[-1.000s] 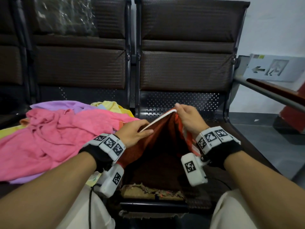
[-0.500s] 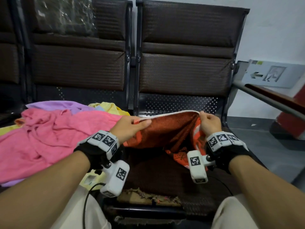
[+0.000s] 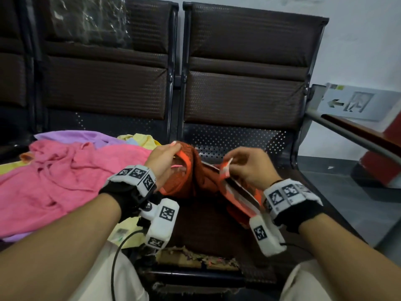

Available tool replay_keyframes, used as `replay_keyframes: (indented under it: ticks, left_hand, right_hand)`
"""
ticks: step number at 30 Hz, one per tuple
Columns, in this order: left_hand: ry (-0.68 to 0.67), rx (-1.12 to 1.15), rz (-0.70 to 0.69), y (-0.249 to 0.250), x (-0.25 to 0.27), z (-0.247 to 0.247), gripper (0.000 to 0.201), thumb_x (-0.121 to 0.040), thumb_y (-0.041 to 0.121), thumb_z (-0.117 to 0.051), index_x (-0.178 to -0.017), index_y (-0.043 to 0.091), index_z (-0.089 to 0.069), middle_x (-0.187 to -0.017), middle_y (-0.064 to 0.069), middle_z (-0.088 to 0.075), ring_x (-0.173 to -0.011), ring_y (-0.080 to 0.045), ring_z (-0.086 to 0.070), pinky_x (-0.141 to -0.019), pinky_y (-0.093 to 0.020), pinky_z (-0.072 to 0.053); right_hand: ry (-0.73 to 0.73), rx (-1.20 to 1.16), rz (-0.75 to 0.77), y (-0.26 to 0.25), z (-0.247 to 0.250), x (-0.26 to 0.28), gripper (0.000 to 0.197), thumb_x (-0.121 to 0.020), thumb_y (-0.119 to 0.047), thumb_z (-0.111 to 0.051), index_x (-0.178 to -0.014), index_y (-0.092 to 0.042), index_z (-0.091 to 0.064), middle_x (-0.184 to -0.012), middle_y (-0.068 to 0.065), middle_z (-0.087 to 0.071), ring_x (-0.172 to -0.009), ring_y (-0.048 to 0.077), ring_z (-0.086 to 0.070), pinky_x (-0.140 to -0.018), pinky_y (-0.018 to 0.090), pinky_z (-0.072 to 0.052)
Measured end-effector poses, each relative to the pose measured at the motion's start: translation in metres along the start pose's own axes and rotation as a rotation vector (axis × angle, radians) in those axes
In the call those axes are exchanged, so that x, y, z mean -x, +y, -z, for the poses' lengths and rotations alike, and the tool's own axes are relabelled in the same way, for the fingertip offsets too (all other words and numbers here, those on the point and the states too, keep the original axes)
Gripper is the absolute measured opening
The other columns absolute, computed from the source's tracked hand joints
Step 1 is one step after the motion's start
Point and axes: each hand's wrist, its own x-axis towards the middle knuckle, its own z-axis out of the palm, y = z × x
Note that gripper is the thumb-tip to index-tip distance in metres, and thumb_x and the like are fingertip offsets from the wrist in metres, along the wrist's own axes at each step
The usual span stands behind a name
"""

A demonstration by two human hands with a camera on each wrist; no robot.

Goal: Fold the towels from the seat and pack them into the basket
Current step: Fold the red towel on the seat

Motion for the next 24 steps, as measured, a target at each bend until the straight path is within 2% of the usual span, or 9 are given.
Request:
replay_keyframes:
  ticks: [3, 5, 7, 11, 14, 17, 19, 21, 24]
  left_hand:
    - [-0.023, -0.217, -0.063, -0.005, 0.002, 0.006, 0.019, -0.095, 0.008, -0.05, -0.078, 0.006, -0.057, -0.074, -0.011, -0.055, -0.063, -0.016, -0.054, -0.057, -0.021, -0.049]
    - [-0.007, -0.301, -0.109, -0.006, 0.002, 0.008, 0.01, -0.088, 0.005, -0.06, -0.079, 0.007, -0.062, -0.077, -0.01, -0.062, -0.068, -0.018, -0.06, -0.066, -0.025, -0.053]
    - [-0.007, -0.321, -0.138, -0.004, 0.003, 0.007, 0.006, -0.081, 0.008, -0.07, -0.084, 0.01, -0.067, -0.084, -0.008, -0.069, -0.078, -0.019, -0.066, -0.075, -0.03, -0.055]
    - [-0.085, -0.308, -0.123, -0.003, 0.009, -0.002, 0.014, -0.083, 0.016, -0.068, -0.095, 0.009, -0.07, -0.096, -0.008, -0.071, -0.09, -0.016, -0.067, -0.081, -0.03, -0.056]
    - [-0.183, -0.229, -0.078, -0.002, 0.015, -0.006, 0.017, -0.092, 0.016, -0.056, -0.098, 0.004, -0.067, -0.092, -0.012, -0.067, -0.082, -0.017, -0.064, -0.068, -0.024, -0.057]
    - [-0.221, -0.215, -0.059, 0.0, 0.017, -0.001, 0.029, -0.094, 0.025, -0.052, -0.101, 0.0, -0.066, -0.095, -0.015, -0.065, -0.084, -0.02, -0.062, -0.072, -0.027, -0.056]
    - [-0.253, -0.223, -0.095, 0.0, 0.018, 0.0, 0.027, -0.09, 0.024, -0.059, -0.101, 0.001, -0.067, -0.09, -0.011, -0.069, -0.079, -0.013, -0.065, -0.065, -0.022, -0.056]
    - [-0.248, -0.322, -0.174, -0.003, 0.02, -0.002, 0.014, -0.082, 0.015, -0.069, -0.095, 0.009, -0.07, -0.079, 0.0, -0.072, -0.072, -0.005, -0.067, -0.059, -0.015, -0.052]
    - [-0.197, -0.418, -0.279, -0.007, 0.018, -0.004, 0.011, -0.082, 0.009, -0.069, -0.09, 0.017, -0.071, -0.079, 0.002, -0.072, -0.074, -0.006, -0.067, -0.061, -0.017, -0.053]
  right_hand:
    - [-0.104, 0.355, 0.155, -0.006, -0.008, 0.003, 0.011, -0.074, -0.027, -0.078, -0.083, -0.022, -0.074, -0.087, -0.006, -0.066, -0.082, 0.006, -0.059, -0.074, 0.017, -0.042]
    - [-0.111, 0.315, 0.342, -0.018, -0.013, 0.001, 0.01, -0.076, -0.029, -0.075, -0.081, -0.022, -0.07, -0.095, -0.007, -0.06, -0.09, 0.006, -0.055, -0.081, 0.019, -0.04]
    - [-0.071, 0.187, 0.424, -0.031, -0.015, -0.001, 0.009, -0.077, -0.03, -0.07, -0.076, -0.025, -0.063, -0.085, -0.009, -0.063, -0.081, 0.004, -0.058, -0.075, 0.017, -0.043]
    - [0.027, 0.131, 0.294, -0.029, -0.021, -0.004, 0.016, -0.078, -0.035, -0.074, -0.073, -0.025, -0.062, -0.065, -0.008, -0.063, -0.063, 0.001, -0.057, -0.06, 0.012, -0.04]
    - [0.021, 0.142, 0.225, -0.022, -0.029, -0.006, 0.015, -0.076, -0.034, -0.076, -0.071, -0.027, -0.064, -0.061, -0.014, -0.06, -0.062, -0.006, -0.055, -0.06, 0.007, -0.037]
    - [0.056, 0.085, 0.181, -0.018, -0.032, -0.01, 0.017, -0.076, -0.038, -0.075, -0.069, -0.026, -0.064, -0.065, -0.013, -0.064, -0.066, -0.005, -0.057, -0.059, 0.007, -0.038]
    - [0.066, 0.046, 0.143, -0.017, -0.033, -0.011, 0.019, -0.077, -0.041, -0.073, -0.069, -0.025, -0.066, -0.069, -0.01, -0.066, -0.069, 0.0, -0.06, -0.059, 0.009, -0.039]
    - [0.062, 0.021, 0.121, -0.017, -0.034, -0.011, 0.02, -0.078, -0.04, -0.072, -0.07, -0.023, -0.066, -0.071, -0.006, -0.068, -0.072, 0.007, -0.063, -0.062, 0.017, -0.044]
    - [0.05, -0.006, 0.126, -0.018, -0.033, -0.011, 0.017, -0.078, -0.037, -0.072, -0.07, -0.023, -0.066, -0.072, -0.006, -0.068, -0.073, 0.008, -0.063, -0.063, 0.019, -0.045]
